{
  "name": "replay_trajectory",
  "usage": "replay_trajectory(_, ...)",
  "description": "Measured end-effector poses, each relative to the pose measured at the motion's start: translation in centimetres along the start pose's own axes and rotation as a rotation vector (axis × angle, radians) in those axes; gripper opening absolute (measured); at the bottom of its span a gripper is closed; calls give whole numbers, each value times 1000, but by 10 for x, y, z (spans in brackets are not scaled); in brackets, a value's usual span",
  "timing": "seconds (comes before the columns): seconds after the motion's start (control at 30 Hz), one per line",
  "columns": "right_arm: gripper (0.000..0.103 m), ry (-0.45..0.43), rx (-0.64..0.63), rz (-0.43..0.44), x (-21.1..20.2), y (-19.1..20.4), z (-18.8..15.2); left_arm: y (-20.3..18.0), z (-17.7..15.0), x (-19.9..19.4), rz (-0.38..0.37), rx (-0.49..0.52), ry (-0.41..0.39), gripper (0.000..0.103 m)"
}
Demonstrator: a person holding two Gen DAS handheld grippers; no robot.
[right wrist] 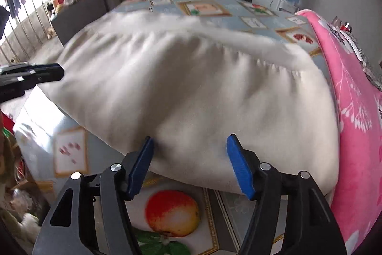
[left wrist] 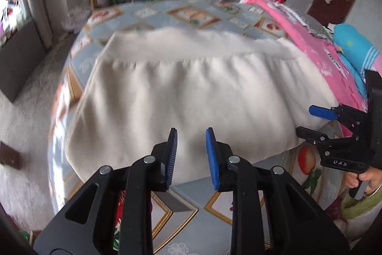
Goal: Fold large clothes
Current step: 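Withdraw both open grippers back from the folded cream jacket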
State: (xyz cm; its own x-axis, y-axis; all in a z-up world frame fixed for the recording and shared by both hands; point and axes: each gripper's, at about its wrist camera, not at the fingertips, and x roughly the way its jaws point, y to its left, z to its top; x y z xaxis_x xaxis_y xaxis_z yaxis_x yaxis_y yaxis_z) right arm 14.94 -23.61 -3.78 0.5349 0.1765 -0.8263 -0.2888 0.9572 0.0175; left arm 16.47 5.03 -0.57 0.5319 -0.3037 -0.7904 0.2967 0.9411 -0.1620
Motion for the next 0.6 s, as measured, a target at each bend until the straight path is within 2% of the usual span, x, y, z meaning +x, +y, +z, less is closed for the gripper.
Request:
replay_trajectory(0.07,62,-64,1,57,-11,0,9,-13,9,-2,-38,29,-20,24)
replay_trajectory(0.13,63,-80,-9,49,-8,2,10,-28,12,8,-56,60,-6,26)
replay_trajectory(0.23,65,27,-12,54,33,0,-3,-39,2,46,-4,77,116,27)
replay_trajectory(0.27,65,13,12,92,35,-7,-7,-38,-5,55,6,63,140,28)
replay_trajectory(0.3,65,20,26,109,32,-13,-6,-37,-7,52,-2,54,111,28)
replay_trajectory(0.33,65,31,34,82,26,-18,-3,-36,-5,49,-8,49,123,28)
replay_trajectory(0.37,65,2,38,22,16,-27,2,-34,-2,44,-11,38,119,28)
replay_trajectory(0.5,65,-121,106,-88,-14,-72,9,-30,14,29,-20,30,43,28)
replay_trajectory(0.6,65,-76,162,-174,-1,-106,-3,-17,13,47,-2,-15,87,28)
